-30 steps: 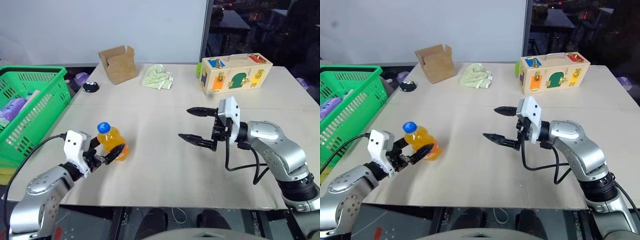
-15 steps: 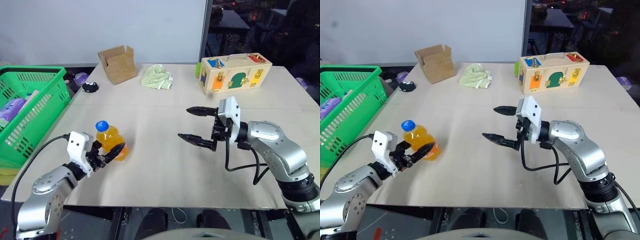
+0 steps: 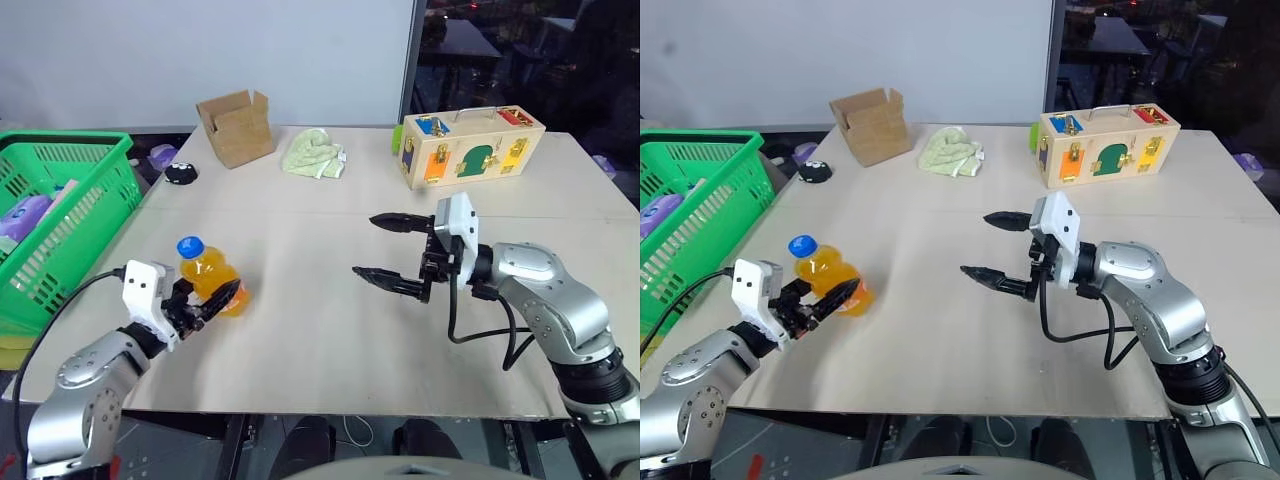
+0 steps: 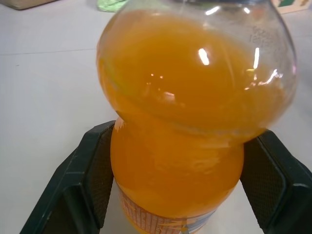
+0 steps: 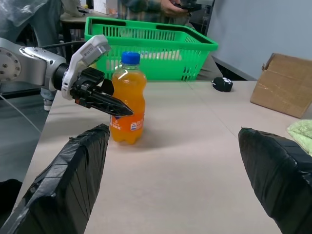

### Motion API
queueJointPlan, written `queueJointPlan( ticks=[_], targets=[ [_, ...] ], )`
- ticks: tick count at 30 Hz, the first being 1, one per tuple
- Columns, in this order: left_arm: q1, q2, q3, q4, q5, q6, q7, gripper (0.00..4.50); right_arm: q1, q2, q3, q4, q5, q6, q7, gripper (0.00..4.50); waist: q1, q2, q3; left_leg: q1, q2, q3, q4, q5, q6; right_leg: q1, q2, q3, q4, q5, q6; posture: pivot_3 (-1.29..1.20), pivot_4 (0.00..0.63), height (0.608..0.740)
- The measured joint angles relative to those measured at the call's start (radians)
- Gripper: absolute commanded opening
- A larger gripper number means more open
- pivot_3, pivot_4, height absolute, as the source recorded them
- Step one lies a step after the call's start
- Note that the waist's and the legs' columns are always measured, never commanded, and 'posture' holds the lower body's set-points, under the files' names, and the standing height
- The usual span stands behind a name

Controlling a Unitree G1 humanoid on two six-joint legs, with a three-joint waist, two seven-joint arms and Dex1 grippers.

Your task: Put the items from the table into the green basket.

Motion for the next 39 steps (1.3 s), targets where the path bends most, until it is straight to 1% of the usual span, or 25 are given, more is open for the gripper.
queueJointPlan(
  ticks=[7, 14, 22, 27, 29, 31, 34, 35, 36, 39],
  targets=[
    [0.005, -0.001, 0.003, -0.001, 0.002, 0.0, 0.018, 3.0, -0.003, 0.036, 0.0, 0.0, 0.039, -0.007, 0.025, 4.5, 0.001, 0.0, 0.0, 0.0, 0.0, 0.0, 0.0, 0.0, 0.0, 0.0, 0.0, 0.0, 0.0, 0.0, 0.0, 0.09, 0.0, 0.74],
    [0.003, -0.002, 0.01, -0.02, 0.0, 0.0, 0.048, 3.0, -0.004, 0.062, 0.0, 0.0, 0.042, -0.026, 0.031, 4.5, 0.002, 0.0, 0.0, 0.0, 0.0, -0.001, 0.0, 0.0, 0.0, 0.0, 0.0, -0.001, 0.0, 0.0, 0.0, 0.11, 0.0, 0.74],
    [0.003, -0.003, 0.016, -0.045, -0.004, 0.002, 0.067, 3.0, -0.048, 0.093, 0.027, 0.003, 0.044, -0.047, 0.069, 4.5, 0.004, 0.0, 0.0, 0.0, 0.0, -0.002, 0.0, 0.0, 0.0, 0.0, 0.0, -0.001, 0.0, 0.0, 0.0, 0.13, 0.0, 0.74],
    [-0.007, -0.008, 0.05, -0.051, -0.03, 0.014, 0.099, 3.0, -0.057, 0.098, 0.028, 0.023, 0.041, -0.049, 0.071, 4.5, 0.011, 0.0, 0.0, 0.0, 0.0, -0.002, 0.0, 0.0, 0.0, 0.0, 0.0, -0.002, 0.0, 0.0, 0.0, 0.15, 0.0, 0.74],
    [-0.042, -0.003, 0.087, -0.047, -0.037, 0.023, 0.128, 3.0, -0.058, 0.106, 0.028, 0.027, 0.042, -0.049, 0.071, 4.5, 0.016, -0.001, 0.001, 0.0, 0.0, -0.003, 0.0, 0.0, 0.0, 0.0, 0.0, -0.002, 0.0, 0.0, 0.0, 0.16, 0.0, 0.74],
    [-0.107, 0.036, 0.144, -0.016, -0.034, 0.023, 0.163, 3.0, -0.075, 0.123, 0.03, 0.033, 0.042, -0.049, 0.072, 4.5, 0.023, -0.003, 0.002, 0.0, 0.001, -0.005, 0.0, 0.0, 0.0, 0.0, 0.002, -0.004, 0.001, 0.0, 0.0, 0.17, 0.0, 0.74],
    [-0.189, 0.152, 0.231, 0.07, 0.002, 0.022, 0.193, 3.0, -0.115, 0.147, 0.032, 0.041, 0.043, -0.056, 0.072, 4.5, 0.026, -0.003, 0.003, 0.0, 0.001, -0.006, -0.001, 0.0, 0.0, 0.0, 0.003, -0.004, 0.0, 0.0, 0.0, 0.21, 0.0, 0.74],
    [-0.226, 0.214, 0.256, 0.128, 0.021, 0.022, 0.199, 3.0, -0.133, 0.163, 0.034, 0.052, 0.042, -0.061, 0.071, 4.5, 0.028, -0.003, 0.003, 0.0, 0.001, -0.006, -0.002, 0.0, 0.0, 0.0, 0.003, -0.005, 0.0, 0.0, 0.0, 0.21, 0.0, 0.74],
    [-0.251, 0.263, 0.275, 0.171, 0.04, 0.022, 0.203, 3.0, -0.148, 0.177, 0.041, 0.063, 0.041, -0.065, 0.07, 4.5, 0.028, -0.003, 0.003, 0.0, 0.001, -0.006, -0.002, 0.0, 0.0, 0.0, 0.003, -0.005, 0.0, 0.0, 0.0, 0.21, 0.0, 0.74],
    [-0.317, 0.368, 0.29, 0.305, 0.085, 0.001, 0.187, 3.0, -0.172, 0.205, 0.049, 0.092, 0.03, -0.069, 0.066, 4.5, 0.035, -0.002, 0.004, 0.0, 0.0, -0.006, -0.004, 0.0, 0.0, -0.001, 0.002, -0.005, -0.001, 0.0, 0.001, 0.22, 0.0, 0.74]
  ],
)
